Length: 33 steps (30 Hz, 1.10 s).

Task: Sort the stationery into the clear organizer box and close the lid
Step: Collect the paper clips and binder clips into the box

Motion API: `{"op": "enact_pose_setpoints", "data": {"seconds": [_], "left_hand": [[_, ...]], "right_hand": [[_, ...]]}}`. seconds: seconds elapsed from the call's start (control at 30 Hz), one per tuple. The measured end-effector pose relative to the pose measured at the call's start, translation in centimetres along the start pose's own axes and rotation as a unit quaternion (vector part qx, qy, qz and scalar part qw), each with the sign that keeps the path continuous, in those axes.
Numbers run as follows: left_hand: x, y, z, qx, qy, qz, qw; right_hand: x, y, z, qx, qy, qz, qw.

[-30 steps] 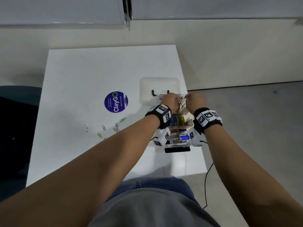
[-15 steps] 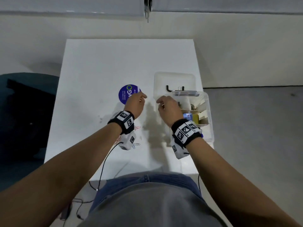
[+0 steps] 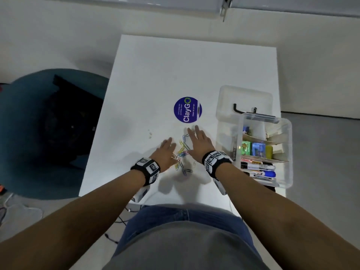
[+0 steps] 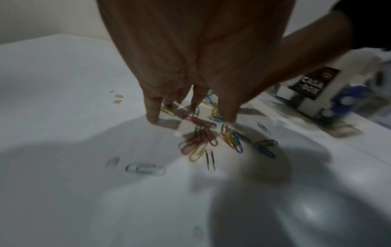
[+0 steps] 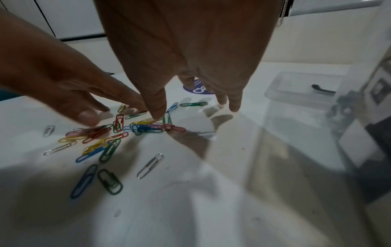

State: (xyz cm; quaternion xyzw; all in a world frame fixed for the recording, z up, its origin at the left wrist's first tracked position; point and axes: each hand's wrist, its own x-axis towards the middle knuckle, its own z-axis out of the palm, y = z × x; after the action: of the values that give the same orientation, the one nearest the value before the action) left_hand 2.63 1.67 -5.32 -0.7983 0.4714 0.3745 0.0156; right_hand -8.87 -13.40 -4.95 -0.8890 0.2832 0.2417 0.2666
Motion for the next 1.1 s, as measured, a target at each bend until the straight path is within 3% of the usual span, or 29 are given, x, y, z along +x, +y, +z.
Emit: {"op": "enact_pose_setpoints", "data": {"seconds": [0.13,0.27,0.33,0.5,0.83,1.1], "left_hand": [[-1.7,-1.1,0.7,0.043,0.014,0.068,0.997],[-2.0,-1.9,1.0,0.053,0.06,-0.009,0.997],[-1.7,-1.9,1.0,0.02,0.064,-0.013,0.998],[-0.2,-1.3,-0.2,0.019,0.046,0.024,0.998],[1.0,0.3,-1.1,-0.003,0.008,-0.008,1.0],[0.3,0.2,-3.0,-0.085,0.04,0.006,0.996]], "right_hand": [[0.1,-0.5,1.3,-0.06,0.021,-0.049,0.997],[-2.0,-0.9,3.2,-0.087,0.013,-0.114,0.99],[-2.4,-1.3,3.8,-0.087,0.022,-0.117,0.989],[-2.0,-3.0,3.9,-0.1,0.041,-0.085,0.991],[-1.8,-2.4,2.7,-0.053,0.017,-0.024,0.998],[-3.0,-0.3,0.0,0.101,0.083,0.044,0.99]]}}
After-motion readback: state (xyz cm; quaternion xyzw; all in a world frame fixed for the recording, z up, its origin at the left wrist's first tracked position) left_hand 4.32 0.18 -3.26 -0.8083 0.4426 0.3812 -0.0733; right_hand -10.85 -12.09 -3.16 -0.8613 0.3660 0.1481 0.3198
